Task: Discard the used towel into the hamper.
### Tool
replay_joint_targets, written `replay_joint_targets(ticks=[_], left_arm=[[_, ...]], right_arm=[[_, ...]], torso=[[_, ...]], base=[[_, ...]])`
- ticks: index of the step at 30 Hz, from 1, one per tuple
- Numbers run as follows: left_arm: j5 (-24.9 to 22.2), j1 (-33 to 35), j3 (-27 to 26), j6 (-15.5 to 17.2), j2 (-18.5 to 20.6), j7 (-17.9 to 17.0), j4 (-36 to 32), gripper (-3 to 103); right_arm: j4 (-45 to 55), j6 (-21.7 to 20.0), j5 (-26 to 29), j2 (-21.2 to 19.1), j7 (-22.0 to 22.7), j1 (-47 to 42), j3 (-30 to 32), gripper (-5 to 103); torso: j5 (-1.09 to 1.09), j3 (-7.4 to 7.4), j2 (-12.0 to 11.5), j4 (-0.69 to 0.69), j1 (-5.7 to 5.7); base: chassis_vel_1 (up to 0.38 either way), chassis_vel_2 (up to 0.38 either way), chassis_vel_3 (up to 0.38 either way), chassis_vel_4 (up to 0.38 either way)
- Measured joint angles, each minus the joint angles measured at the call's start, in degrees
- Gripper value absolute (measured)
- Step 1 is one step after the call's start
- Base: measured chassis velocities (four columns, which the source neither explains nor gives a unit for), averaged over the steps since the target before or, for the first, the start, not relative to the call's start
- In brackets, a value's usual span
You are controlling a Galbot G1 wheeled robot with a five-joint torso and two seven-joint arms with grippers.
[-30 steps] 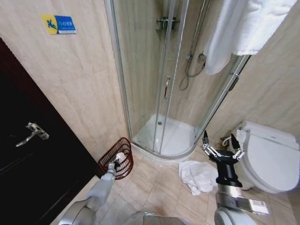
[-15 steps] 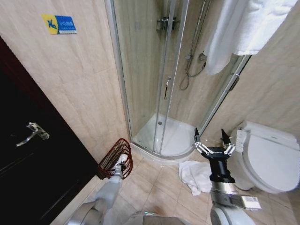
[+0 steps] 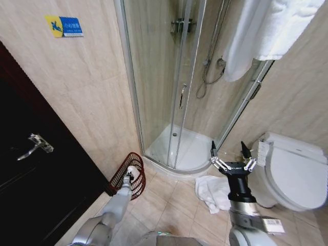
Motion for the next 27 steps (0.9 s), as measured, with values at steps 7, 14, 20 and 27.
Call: replay_joint_targets(ticks=[7, 14, 20, 27], left_arm=[[-0.1, -0.5, 0.1, 0.8, 0.2, 0.9, 0.0, 4], [-0.1, -1.0, 0.3, 1.5, 0.0, 1.6, 0.5, 19], [-0.2, -1.2, 0.4, 1.7, 0.0, 1.6, 0.5, 46], [-0.4, 0.0, 0.6, 0.3, 0.2, 3.0, -0.5, 68]], right_arm=[[-0.3, 0.3, -0.1, 0.0, 0.0, -0.2, 0.1, 100], [-1.0, 0.4, -0.1, 0.0, 0.1, 0.1, 0.2, 100], [-1.5, 0.4, 0.0, 0.0, 0.1, 0.4, 0.2, 100], [-1.9, 0.4, 0.1, 0.0, 0.2, 0.5, 0.2, 100]], torso=[[0.01, -0.01, 0.0, -0.01, 0.00], [0.01, -0.01, 0.0, -0.01, 0.00], [0.01, -0.01, 0.0, -0.01, 0.00], [0.01, -0.01, 0.0, -0.01, 0.00]], base=[[0.000, 0.000, 0.000, 0.000], [0.000, 0.000, 0.000, 0.000], [0.000, 0.000, 0.000, 0.000], [0.000, 0.000, 0.000, 0.000]])
